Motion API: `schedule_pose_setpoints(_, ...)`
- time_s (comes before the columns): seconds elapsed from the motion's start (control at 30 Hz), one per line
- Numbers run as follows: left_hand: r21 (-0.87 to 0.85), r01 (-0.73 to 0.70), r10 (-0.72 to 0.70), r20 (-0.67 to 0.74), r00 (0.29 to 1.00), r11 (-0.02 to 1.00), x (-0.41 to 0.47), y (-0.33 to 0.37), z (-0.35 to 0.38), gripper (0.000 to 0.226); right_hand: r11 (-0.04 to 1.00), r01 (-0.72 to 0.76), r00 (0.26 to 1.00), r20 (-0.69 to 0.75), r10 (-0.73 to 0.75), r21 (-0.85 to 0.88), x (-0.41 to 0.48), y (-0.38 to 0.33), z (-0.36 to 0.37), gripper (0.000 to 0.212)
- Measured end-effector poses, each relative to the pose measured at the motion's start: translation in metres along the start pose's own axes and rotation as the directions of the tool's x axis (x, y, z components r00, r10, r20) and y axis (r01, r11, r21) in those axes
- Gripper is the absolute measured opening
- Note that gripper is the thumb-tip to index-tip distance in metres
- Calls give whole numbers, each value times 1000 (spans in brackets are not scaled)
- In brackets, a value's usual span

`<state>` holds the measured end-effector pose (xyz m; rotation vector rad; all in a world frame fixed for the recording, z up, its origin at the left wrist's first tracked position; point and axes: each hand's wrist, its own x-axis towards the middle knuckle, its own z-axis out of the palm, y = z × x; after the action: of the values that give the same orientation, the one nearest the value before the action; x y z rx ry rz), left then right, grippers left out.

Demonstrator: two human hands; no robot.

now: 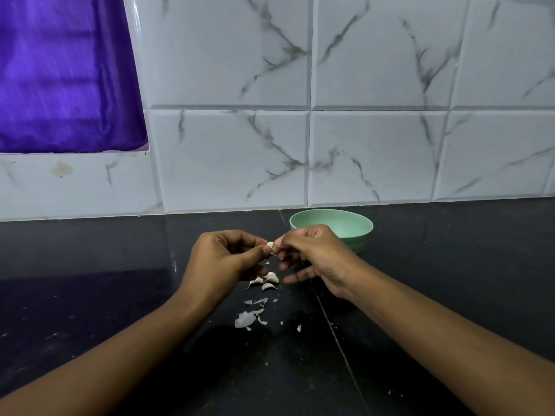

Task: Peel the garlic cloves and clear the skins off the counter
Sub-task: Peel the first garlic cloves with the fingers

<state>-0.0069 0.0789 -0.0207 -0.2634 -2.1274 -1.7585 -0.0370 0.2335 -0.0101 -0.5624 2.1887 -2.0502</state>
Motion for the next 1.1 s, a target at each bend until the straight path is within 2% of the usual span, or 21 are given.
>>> schedule_pose_setpoints(0.13,18,-8,8,1,1000,1000,-1,0,0,1,1000,5,1000,-2,-5,17,1,-1,-3,7)
schedule_pose_setpoints(0.3,87,-41,42,-3,999,995,-2,1,0,6,999,35,999,-8,-36,-32,1,-1,-3,13)
schedule_pose_setpoints(0.53,147,-68,69,-2,998,987,-2,-1,1,9,952,145,979,-99,-177,-270,2,2,1,17)
schedule_pose_setpoints(0.67,138,-73,71,15,997,988,-2,0,2,9,930,170,965,-137,-224,-325,1,2,3,17)
schedule_pose_setpoints(0.87,112,-77,74,32,997,991,-3,0,1,1,953,151,975,-117,-187,-261,1,3,3,16)
schedule_pose_setpoints(1.1,174,-156,161,-10,987,972,-5,0,2,6,998,69,996,-60,-70,-10,1,3,6,20)
